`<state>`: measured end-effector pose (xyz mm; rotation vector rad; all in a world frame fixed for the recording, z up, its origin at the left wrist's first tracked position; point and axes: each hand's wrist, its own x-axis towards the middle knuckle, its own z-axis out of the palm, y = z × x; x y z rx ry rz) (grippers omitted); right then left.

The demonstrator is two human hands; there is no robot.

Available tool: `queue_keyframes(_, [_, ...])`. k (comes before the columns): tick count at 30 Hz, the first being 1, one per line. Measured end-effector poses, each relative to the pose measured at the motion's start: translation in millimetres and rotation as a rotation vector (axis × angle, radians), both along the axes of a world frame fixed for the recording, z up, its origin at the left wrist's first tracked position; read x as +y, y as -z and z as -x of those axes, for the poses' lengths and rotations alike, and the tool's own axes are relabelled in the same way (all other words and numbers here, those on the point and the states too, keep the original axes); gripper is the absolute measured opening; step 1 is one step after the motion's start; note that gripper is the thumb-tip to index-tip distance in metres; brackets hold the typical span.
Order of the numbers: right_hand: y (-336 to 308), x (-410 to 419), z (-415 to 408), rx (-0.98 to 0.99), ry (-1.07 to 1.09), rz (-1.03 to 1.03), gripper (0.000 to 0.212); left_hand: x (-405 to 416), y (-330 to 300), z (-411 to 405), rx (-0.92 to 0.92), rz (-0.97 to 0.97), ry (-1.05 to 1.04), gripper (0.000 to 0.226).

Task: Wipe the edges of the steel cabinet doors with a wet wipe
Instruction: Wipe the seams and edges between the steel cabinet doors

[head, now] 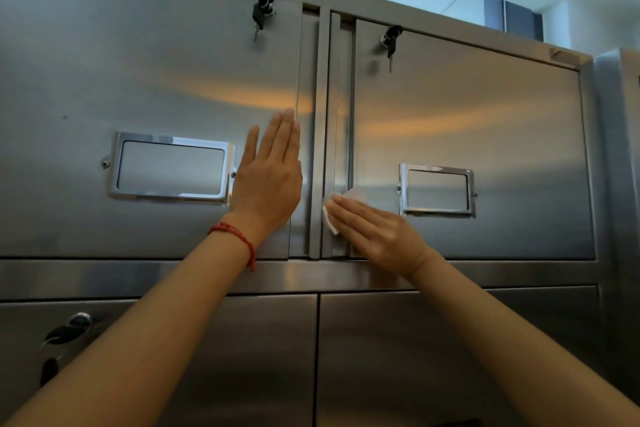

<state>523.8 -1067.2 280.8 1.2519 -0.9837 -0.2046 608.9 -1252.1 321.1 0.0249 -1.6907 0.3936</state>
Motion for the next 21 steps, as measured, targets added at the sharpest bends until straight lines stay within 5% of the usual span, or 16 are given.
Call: queue_keyframes(21, [24,7,-3,-0.007,-0.005,-0.051,0.023,-1,1,2,0.004,0.007,0.023,0.056])
